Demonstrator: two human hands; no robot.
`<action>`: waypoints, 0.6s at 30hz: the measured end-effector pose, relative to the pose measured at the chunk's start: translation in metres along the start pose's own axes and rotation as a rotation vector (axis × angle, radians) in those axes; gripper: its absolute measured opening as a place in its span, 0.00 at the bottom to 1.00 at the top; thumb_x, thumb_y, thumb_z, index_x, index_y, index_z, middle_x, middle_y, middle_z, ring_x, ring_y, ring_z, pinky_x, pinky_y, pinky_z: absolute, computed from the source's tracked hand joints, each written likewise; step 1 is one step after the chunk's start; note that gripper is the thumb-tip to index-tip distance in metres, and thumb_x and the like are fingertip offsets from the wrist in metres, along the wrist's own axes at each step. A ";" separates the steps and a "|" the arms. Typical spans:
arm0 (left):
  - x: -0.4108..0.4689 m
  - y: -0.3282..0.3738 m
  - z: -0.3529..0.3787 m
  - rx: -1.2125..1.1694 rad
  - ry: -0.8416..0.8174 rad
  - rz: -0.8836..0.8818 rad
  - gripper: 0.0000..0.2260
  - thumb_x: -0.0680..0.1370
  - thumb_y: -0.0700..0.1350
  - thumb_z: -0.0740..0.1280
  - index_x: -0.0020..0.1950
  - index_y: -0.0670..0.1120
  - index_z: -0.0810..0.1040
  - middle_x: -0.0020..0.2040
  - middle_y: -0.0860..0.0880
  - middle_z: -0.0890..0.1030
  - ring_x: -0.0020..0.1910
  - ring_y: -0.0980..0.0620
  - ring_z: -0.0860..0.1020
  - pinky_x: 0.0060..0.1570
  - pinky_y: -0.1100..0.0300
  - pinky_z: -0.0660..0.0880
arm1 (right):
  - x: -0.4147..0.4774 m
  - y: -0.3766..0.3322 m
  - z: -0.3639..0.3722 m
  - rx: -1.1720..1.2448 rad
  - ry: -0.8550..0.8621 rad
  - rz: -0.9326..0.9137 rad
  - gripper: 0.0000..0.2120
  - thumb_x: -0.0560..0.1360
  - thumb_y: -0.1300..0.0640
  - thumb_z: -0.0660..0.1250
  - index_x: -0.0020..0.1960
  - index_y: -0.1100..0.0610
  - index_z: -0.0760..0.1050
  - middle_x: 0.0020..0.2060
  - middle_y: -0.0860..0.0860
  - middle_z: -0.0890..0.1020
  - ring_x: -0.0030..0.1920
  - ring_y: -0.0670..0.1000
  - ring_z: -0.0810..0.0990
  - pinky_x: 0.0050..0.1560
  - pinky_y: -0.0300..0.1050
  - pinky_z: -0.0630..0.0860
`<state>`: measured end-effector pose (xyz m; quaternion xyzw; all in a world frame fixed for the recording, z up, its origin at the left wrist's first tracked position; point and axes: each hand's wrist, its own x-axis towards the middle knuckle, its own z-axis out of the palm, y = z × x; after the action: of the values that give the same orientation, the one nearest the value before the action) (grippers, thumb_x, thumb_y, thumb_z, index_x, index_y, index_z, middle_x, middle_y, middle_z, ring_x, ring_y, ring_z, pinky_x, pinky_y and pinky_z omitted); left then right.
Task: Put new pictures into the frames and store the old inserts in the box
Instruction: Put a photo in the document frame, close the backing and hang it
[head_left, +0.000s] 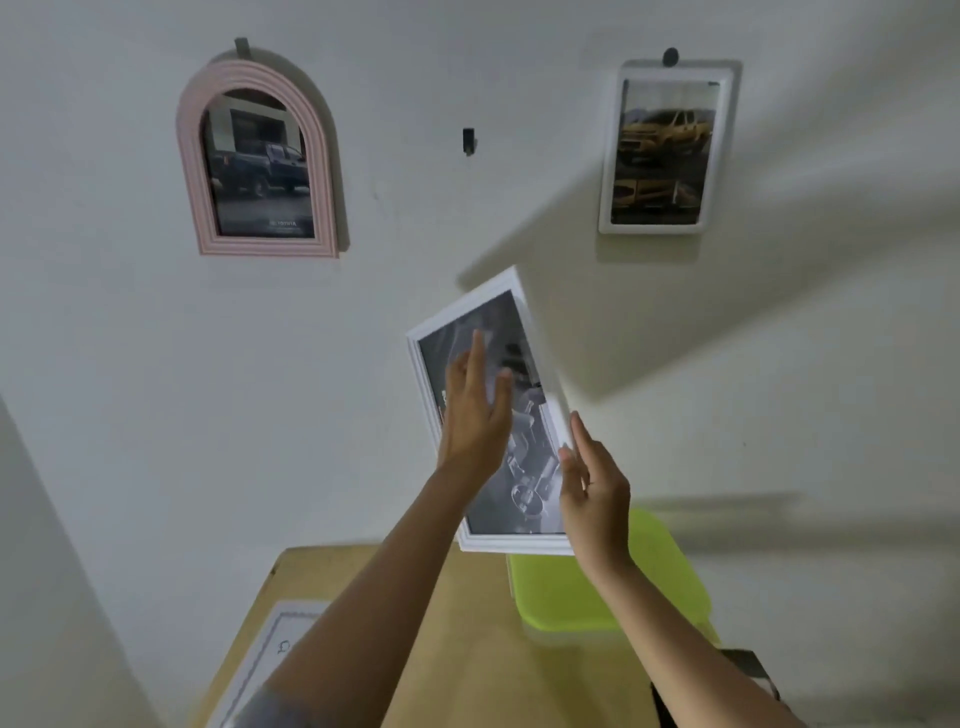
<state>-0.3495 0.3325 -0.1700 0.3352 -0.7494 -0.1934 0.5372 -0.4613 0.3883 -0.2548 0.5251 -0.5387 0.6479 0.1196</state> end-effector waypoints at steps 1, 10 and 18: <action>-0.005 0.006 0.004 -0.003 -0.035 -0.023 0.26 0.81 0.54 0.53 0.77 0.52 0.48 0.75 0.46 0.56 0.70 0.54 0.61 0.66 0.59 0.58 | -0.009 -0.001 -0.003 -0.045 -0.017 -0.019 0.18 0.77 0.59 0.59 0.66 0.61 0.70 0.36 0.48 0.75 0.35 0.41 0.69 0.36 0.31 0.67; -0.048 -0.004 0.003 0.011 -0.064 -0.264 0.35 0.80 0.52 0.57 0.75 0.50 0.34 0.77 0.44 0.50 0.72 0.42 0.61 0.70 0.47 0.62 | -0.057 -0.022 -0.012 -0.378 -0.194 -0.227 0.18 0.75 0.59 0.61 0.64 0.57 0.74 0.40 0.46 0.81 0.28 0.43 0.76 0.25 0.30 0.62; -0.051 -0.055 -0.039 -0.060 0.109 -0.463 0.30 0.80 0.43 0.53 0.75 0.50 0.37 0.66 0.33 0.69 0.57 0.35 0.74 0.55 0.44 0.74 | -0.086 -0.051 0.041 -0.322 -0.347 -0.163 0.19 0.76 0.56 0.57 0.66 0.52 0.70 0.47 0.45 0.81 0.29 0.48 0.79 0.21 0.41 0.73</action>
<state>-0.2863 0.3328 -0.2265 0.4919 -0.6162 -0.3154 0.5281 -0.3660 0.4100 -0.3007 0.6445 -0.6033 0.4419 0.1595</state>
